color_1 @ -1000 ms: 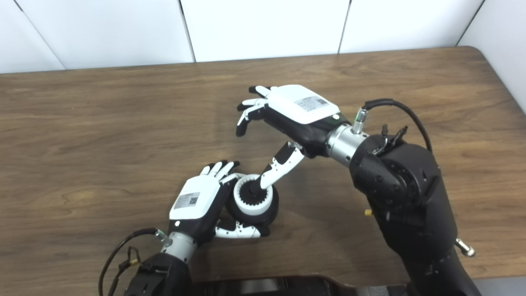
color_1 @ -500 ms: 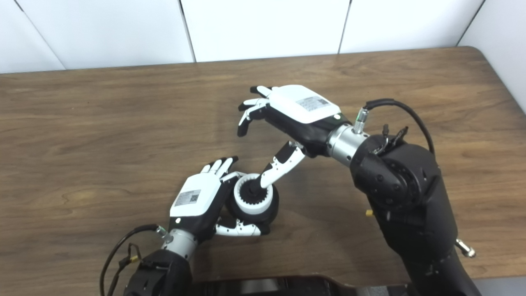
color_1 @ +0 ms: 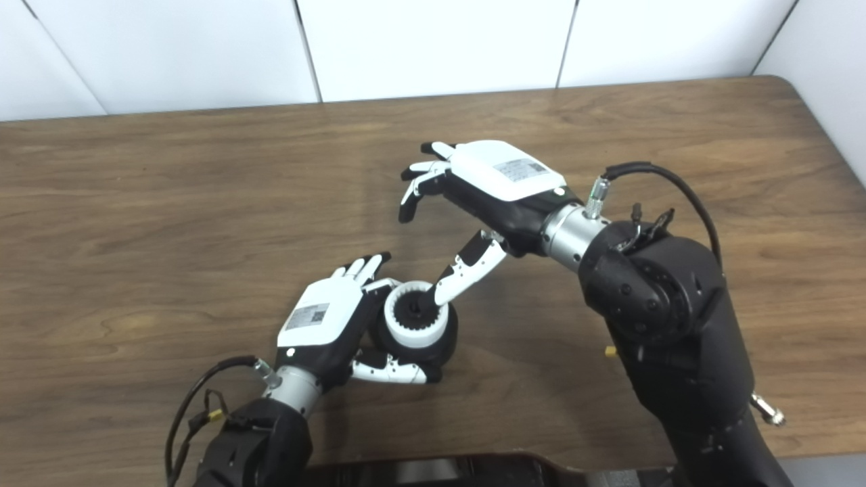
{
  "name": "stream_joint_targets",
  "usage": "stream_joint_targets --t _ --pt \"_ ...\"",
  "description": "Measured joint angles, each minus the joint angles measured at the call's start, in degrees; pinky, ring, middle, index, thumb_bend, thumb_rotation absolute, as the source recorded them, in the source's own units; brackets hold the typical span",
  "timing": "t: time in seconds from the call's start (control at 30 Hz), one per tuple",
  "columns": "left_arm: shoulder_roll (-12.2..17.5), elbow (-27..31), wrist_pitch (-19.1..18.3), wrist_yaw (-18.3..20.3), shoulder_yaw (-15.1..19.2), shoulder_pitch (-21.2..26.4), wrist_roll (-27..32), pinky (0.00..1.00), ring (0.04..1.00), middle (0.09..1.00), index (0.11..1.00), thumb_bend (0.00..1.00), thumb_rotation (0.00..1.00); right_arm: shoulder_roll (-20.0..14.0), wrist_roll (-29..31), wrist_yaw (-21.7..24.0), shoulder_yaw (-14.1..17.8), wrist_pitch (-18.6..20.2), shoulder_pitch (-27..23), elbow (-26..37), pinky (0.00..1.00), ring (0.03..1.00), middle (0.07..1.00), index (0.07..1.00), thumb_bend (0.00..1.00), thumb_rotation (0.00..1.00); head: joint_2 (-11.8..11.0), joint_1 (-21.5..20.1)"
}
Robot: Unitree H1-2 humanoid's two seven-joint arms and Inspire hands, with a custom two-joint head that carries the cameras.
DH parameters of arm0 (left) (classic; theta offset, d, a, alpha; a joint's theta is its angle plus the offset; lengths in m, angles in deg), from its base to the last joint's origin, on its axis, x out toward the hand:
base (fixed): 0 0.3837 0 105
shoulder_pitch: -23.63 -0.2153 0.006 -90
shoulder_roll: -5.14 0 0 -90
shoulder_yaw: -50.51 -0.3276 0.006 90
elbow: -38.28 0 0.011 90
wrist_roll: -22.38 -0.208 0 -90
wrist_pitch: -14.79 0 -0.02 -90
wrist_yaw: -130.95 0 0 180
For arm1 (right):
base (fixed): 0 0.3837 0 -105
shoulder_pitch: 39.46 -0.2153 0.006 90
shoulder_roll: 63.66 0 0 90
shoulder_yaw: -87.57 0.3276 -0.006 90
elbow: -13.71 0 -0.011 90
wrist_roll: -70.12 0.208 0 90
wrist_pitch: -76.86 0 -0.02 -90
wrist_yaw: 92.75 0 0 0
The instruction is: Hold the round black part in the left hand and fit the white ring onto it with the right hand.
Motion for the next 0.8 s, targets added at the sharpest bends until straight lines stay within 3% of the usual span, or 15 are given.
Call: stream_joint_targets --t 0.33,0.8 --pt "-0.4 1.2 0.0 2.6 4.9 0.5 3.7 1.0 1.0 0.997 1.0 1.0 0.53 0.1 -0.3 -1.4 0.0 0.0 0.0 -1.2 1.0 1.0 0.892 0.675 1.0 0.42 -0.4 0.7" --pt "0.2 1.7 0.6 3.7 5.9 0.5 3.3 1.0 1.0 1.0 1.0 1.0 0.52 0.1 -0.2 -3.2 -0.1 -0.1 0.0 -2.1 1.0 1.0 0.891 0.673 1.0 0.42 -0.8 0.9"
